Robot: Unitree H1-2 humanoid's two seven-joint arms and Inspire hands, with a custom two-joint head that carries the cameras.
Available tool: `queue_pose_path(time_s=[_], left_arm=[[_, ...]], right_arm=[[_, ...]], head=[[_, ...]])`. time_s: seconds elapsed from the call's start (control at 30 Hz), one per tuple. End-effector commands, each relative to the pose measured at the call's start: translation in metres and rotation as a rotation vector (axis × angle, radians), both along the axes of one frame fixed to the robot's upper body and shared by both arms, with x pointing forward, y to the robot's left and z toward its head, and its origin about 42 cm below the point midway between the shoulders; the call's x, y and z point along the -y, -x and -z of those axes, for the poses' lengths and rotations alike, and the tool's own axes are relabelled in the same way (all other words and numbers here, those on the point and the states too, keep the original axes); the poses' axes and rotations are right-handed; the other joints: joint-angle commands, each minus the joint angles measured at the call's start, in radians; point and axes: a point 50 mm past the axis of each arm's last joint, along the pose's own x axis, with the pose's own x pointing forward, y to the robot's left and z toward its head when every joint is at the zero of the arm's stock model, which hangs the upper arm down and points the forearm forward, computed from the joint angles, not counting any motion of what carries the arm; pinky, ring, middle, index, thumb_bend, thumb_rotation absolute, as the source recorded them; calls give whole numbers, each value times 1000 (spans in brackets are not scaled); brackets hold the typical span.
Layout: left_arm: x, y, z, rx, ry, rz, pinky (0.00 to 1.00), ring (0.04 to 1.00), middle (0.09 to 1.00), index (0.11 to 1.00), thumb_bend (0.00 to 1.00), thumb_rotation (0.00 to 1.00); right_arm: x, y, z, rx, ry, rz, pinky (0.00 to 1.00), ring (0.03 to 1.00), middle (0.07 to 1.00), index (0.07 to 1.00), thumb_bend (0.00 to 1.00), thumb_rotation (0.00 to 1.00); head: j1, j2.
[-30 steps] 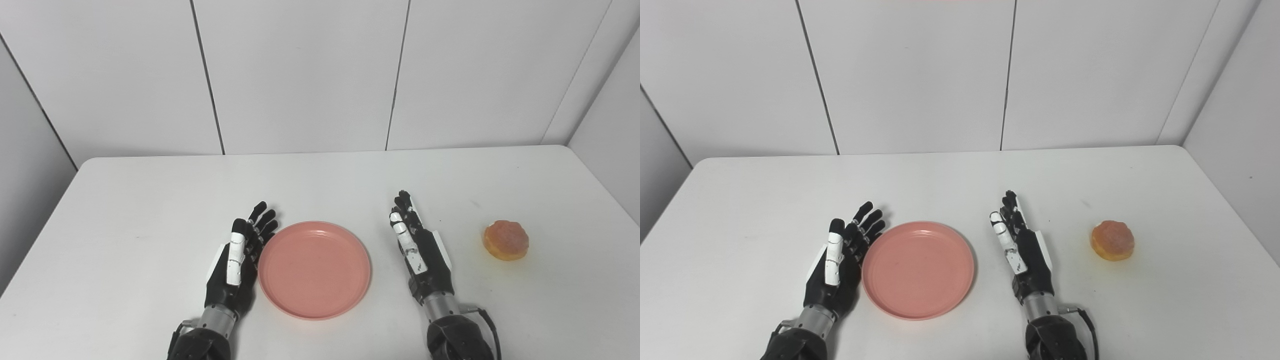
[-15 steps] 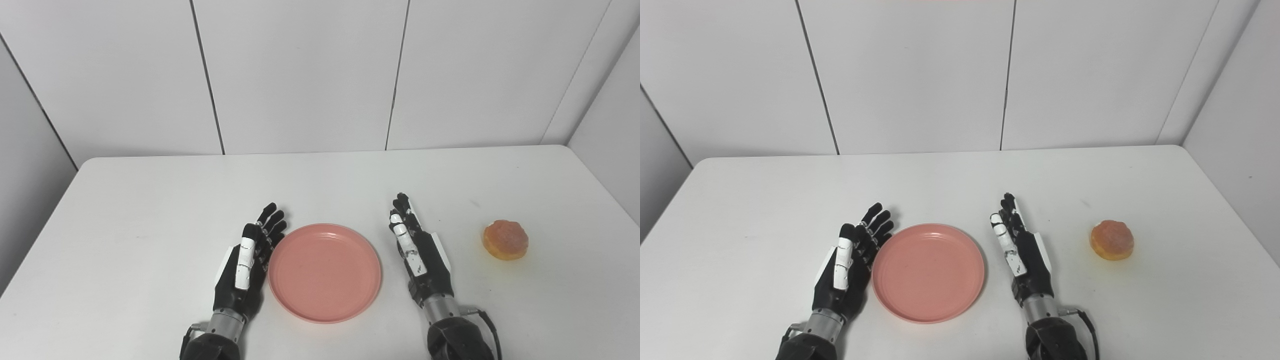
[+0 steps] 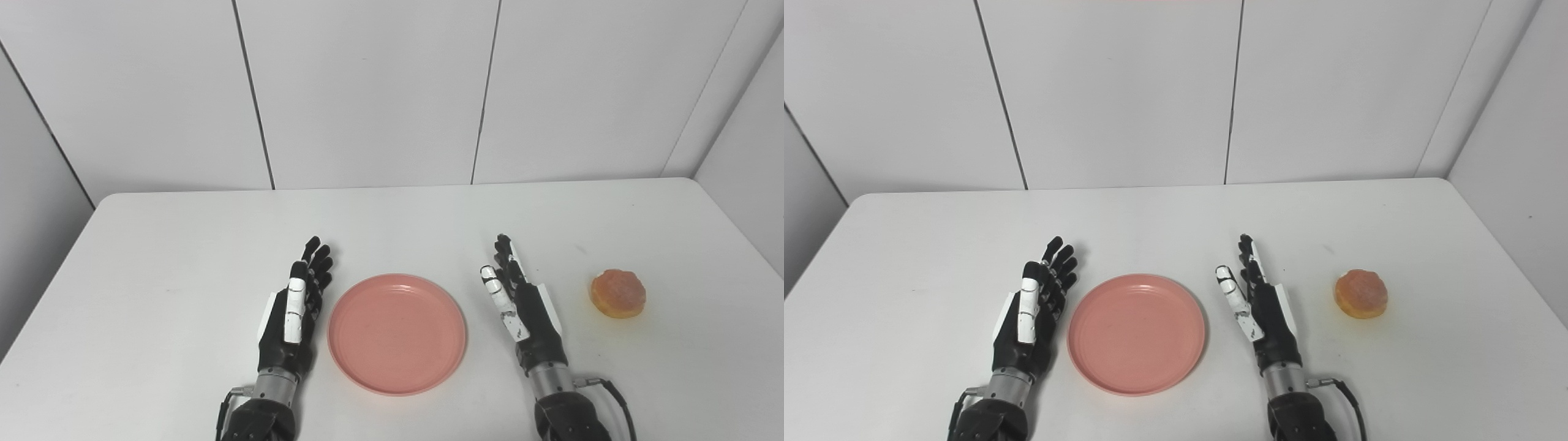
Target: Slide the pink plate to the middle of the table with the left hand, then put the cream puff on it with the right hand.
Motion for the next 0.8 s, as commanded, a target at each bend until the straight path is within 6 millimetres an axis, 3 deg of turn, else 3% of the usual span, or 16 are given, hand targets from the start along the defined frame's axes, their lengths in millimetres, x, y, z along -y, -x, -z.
queue_pose_path(time_s=[0.0,0.17,0.2,0.27,0.43,0.6,0.7,0.77], left_arm=[[-6,7,21,-41,-16,-13,1000,976,975,957,689,1000],[-6,6,22,-51,-7,-9,1000,976,974,960,708,1000],[-6,6,22,-52,-4,-9,995,970,968,956,716,984],[-6,6,21,-59,10,-9,983,962,958,951,715,959],[-16,5,20,-83,15,34,1000,990,983,972,693,988],[-30,1,20,-99,6,61,1000,1000,994,978,701,999],[-35,0,21,-97,9,69,1000,1000,994,979,723,992],[-38,-1,22,-95,7,67,1000,998,991,975,728,996]], right_arm=[[6,-5,-29,153,43,32,988,995,991,994,702,882],[26,-7,-52,213,167,154,893,944,955,959,673,762],[30,-8,-56,230,181,174,867,921,935,940,687,680],[38,-10,-65,242,221,213,841,908,925,930,725,607],[52,-16,-81,240,344,280,794,882,910,914,717,476],[63,-22,-94,205,479,372,774,862,886,889,754,466],[70,-24,-101,180,515,426,838,854,867,863,793,446],[75,-23,-106,179,530,441,790,852,867,865,789,428]], head=[[-2,-1],[-14,-2],[-14,-2],[-32,-3],[-172,-11],[-245,-23],[-256,-25],[-264,-24]])
